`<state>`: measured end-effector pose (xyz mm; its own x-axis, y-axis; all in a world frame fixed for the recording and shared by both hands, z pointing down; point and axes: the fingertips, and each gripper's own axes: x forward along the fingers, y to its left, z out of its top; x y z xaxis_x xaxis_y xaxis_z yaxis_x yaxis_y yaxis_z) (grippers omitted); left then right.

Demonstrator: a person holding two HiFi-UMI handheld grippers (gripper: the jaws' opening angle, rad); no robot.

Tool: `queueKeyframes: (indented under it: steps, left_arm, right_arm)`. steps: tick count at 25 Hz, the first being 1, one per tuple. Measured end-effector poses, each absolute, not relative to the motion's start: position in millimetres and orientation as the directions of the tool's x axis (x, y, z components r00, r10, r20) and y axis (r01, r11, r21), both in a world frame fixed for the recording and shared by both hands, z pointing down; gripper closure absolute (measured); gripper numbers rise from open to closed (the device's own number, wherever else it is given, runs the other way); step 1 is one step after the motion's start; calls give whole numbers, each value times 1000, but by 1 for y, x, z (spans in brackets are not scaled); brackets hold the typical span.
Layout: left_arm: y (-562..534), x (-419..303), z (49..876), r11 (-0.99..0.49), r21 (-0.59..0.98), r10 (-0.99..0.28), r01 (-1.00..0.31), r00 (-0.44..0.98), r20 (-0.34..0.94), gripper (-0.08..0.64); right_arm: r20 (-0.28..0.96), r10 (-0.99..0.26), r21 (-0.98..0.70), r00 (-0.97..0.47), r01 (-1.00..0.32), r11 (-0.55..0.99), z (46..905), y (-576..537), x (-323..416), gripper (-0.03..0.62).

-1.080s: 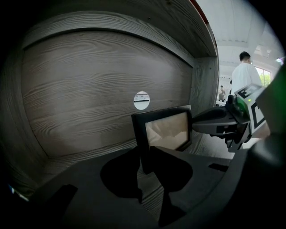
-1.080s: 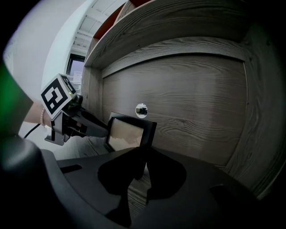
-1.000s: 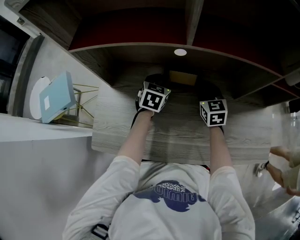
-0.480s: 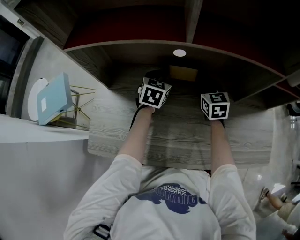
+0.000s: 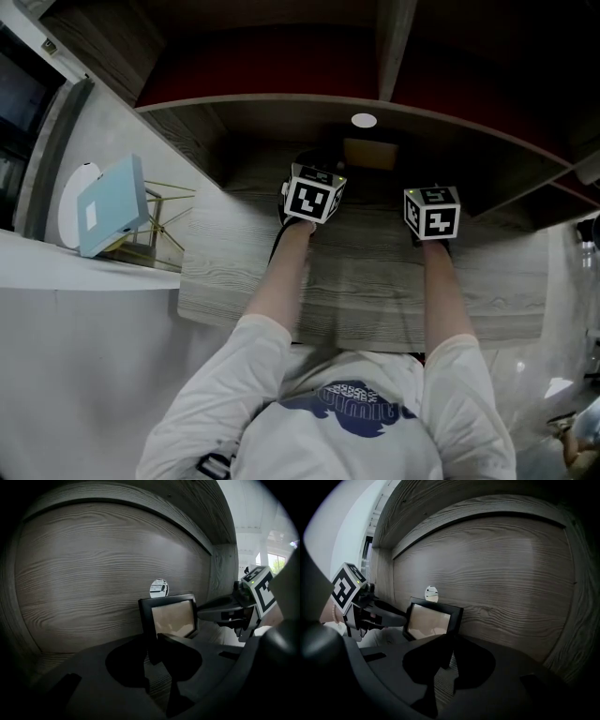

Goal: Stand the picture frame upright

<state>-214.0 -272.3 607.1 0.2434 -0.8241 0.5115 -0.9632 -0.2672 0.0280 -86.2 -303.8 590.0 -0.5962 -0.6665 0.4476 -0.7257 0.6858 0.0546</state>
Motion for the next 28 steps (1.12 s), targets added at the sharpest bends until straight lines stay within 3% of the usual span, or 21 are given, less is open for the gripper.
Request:
queueKeyframes:
  steps: [28]
  left_arm:
    - [-278, -212, 607, -239, 27, -844, -971, 222, 488, 485]
  right_arm:
    - [452, -685, 72, -571, -742, 666, 590, -312, -87, 552]
